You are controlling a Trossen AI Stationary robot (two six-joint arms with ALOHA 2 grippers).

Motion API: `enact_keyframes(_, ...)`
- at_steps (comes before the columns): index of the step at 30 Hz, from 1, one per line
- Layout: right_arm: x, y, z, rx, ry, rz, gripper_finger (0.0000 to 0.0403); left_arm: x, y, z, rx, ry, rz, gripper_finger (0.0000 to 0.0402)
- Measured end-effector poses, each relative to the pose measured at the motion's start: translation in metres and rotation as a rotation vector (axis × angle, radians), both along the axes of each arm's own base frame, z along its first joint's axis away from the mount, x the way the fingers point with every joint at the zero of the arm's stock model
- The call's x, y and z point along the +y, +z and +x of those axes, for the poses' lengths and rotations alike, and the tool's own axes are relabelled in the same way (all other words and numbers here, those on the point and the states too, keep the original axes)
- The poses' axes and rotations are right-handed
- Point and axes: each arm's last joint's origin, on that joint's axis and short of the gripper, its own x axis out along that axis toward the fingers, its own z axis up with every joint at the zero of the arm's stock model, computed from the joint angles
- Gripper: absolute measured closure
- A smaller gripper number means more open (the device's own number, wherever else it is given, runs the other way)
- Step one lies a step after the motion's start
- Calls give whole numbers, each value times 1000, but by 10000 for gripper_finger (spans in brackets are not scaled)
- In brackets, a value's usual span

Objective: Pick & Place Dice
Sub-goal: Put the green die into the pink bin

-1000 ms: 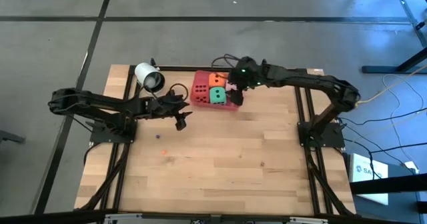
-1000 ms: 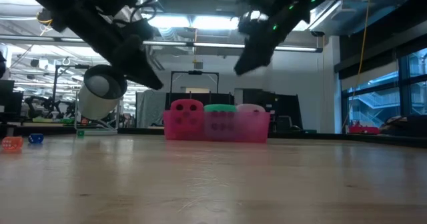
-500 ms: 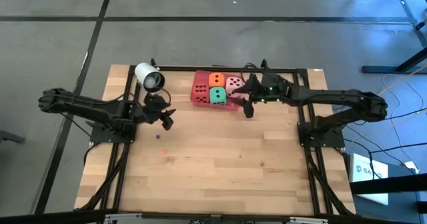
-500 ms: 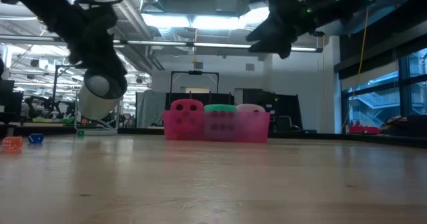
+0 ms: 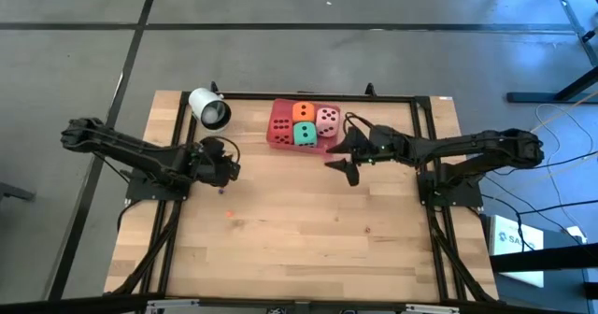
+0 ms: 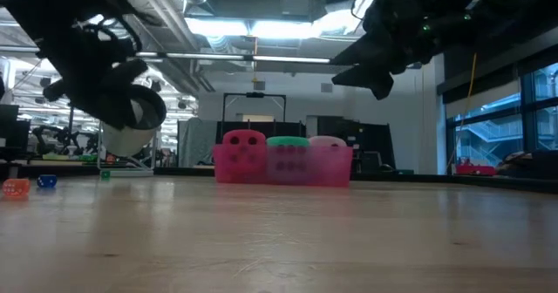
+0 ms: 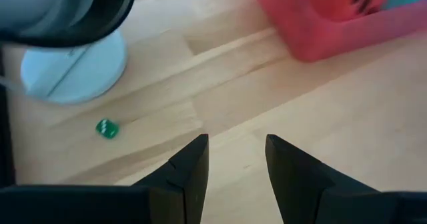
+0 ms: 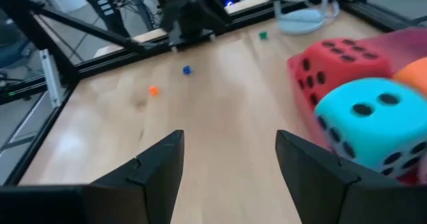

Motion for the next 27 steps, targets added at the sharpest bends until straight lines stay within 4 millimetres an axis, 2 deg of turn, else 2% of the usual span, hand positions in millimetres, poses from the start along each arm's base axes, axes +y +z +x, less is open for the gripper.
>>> enact_keyframes(8, 20, -6, -1, 11, 63, 17, 168, 1, -30, 14, 114, 158, -66, 259)
enact_keyframes(12, 27, -7, -1, 16, 71, 4, 168, 1, -41, 15, 163, 231, -68, 259)
enact_keyframes(18, 30, -7, -1, 27, 81, 1, 168, 3, -46, 11, 146, 365, -23, 259)
enact_keyframes(27, 29, -8, -1, 27, 63, 4, 168, 12, -47, 11, 94, 488, -53, 259)
